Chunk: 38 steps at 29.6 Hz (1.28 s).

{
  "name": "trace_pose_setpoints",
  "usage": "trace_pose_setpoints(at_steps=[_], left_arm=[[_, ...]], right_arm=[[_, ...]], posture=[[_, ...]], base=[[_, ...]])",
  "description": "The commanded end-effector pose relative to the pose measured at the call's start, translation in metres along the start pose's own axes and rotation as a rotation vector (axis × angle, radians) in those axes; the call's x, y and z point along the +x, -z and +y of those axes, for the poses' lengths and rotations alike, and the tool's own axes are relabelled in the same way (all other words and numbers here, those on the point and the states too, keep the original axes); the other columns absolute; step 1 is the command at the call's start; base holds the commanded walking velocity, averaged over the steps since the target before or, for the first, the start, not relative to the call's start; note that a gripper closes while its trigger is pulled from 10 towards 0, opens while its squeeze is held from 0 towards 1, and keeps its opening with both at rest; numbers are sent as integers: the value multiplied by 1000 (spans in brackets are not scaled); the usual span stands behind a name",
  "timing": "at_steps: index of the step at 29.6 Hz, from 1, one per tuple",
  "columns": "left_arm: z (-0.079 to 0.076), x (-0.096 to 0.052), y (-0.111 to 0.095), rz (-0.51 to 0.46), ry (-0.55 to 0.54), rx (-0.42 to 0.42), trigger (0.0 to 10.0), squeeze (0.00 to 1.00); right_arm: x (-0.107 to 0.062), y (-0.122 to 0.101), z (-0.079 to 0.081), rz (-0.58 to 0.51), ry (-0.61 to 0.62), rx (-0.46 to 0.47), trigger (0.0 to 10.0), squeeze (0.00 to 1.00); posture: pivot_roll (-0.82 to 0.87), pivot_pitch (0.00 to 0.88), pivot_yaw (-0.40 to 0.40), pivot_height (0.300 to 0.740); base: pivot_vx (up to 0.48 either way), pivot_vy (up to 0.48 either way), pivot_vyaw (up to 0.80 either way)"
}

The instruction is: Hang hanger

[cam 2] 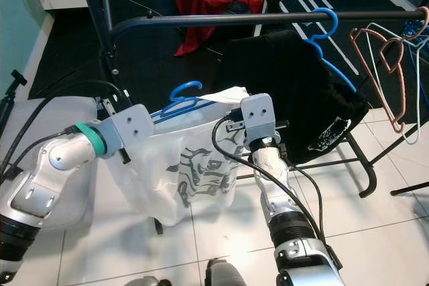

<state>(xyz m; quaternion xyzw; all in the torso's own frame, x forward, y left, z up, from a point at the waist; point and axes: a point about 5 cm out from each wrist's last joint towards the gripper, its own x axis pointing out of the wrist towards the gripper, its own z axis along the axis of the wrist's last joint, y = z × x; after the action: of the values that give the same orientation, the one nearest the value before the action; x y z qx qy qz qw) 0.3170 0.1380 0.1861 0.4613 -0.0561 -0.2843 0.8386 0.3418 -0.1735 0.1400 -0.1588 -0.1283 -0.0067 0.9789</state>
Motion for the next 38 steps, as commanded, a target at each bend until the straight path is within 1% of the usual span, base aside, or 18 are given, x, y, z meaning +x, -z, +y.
trace_pose_setpoints(at_steps=[1, 2, 3, 8, 9, 12, 13, 17, 18, 22, 23, 26, 27, 30, 32, 36, 37, 38], left_arm=[[0, -5, 8, 18, 8, 23, 10000, 0], [0, -5, 8, 18, 8, 23, 10000, 0], [0, -8, 7, -10, 32, 47, 10000, 0], [-1, -15, 4, -64, 82, 79, 10000, 0], [3, -20, 4, -95, 110, 100, 10000, 0], [3, -22, 4, -112, 129, 128, 10000, 0], [4, -25, 2, -137, 156, 149, 10000, 0], [3, -26, -7, -212, 186, 96, 10000, 0], [3, -26, -7, -212, 186, 96, 10000, 0], [1, -27, -14, -264, 206, 67, 10000, 0], [-1, -28, -16, -283, 214, 49, 10000, 0], [-2, -28, -18, -299, 223, 49, 10000, 0], [-2, -27, -18, -298, 215, 29, 10000, 0], [-1, -20, -24, -299, 169, -110, 10000, 0], [-4, -15, -29, -295, 152, -168, 10000, 0], [-6, -13, -30, -290, 148, -181, 10000, 0], [-11, -9, -33, -281, 148, -202, 10000, 0], [-11, -9, -33, -281, 148, -202, 10000, 0]], right_arm=[[-4, 8, -18, 43, 88, -5, 0, 0], [-4, 8, -18, 43, 88, -5, 0, 0], [-5, 12, -23, 61, 98, -23, 0, 0], [-10, 21, -33, 111, 106, -61, 0, 0], [-17, 32, -42, 169, 99, -90, 0, 0], [-20, 36, -45, 190, 97, -98, 0, 0], [-23, 39, -50, 202, 99, -101, 0, 0], [-26, 43, -51, 228, 86, -90, 0, 0], [-26, 43, -51, 228, 86, -90, 0, 0], [-26, 43, -48, 229, 73, -60, 0, 0], [-25, 42, -44, 224, 57, -41, 0, 0], [-23, 40, -40, 215, 40, -26, 0, 0], [-22, 38, -35, 204, 12, -9, 0, 0], [-21, 32, -16, 172, -72, 31, 0, 0], [-21, 30, -6, 158, -104, 52, 0, 0], [-21, 28, -2, 151, -115, 61, 0, 0], [-20, 23, 7, 127, -145, 81, 0, 0], [-20, 23, 7, 127, -145, 81, 0, 0]], posture=[[-76, 68, 55, 740], [-76, 68, 55, 740], [-76, 68, 55, 740], [-66, 73, 55, 740], [-68, 74, 56, 740], [-68, 75, 56, 740], [-70, 76, 58, 740], [-71, 76, 62, 740], [-71, 76, 62, 740], [-72, 74, 63, 740], [-72, 72, 63, 740], [-70, 68, 62, 740], [-69, 66, 61, 740], [-69, 62, 63, 740], [-69, 62, 63, 740], [-69, 62, 63, 740], [-71, 58, 64, 740], [-71, 58, 64, 740]], base=[[0, 0, 0], [0, 0, 0], [0, 0, 0], [0, 0, 0], [0, 0, 0], [0, 0, 0], [0, 0, 0], [0, 0, 0], [0, 0, 0], [0, 0, 0], [0, 0, 0], [0, 0, 0], [0, 0, 0], [0, 0, 0], [0, 0, 0], [0, 0, 0], [0, 0, 0], [0, 0, 0]])
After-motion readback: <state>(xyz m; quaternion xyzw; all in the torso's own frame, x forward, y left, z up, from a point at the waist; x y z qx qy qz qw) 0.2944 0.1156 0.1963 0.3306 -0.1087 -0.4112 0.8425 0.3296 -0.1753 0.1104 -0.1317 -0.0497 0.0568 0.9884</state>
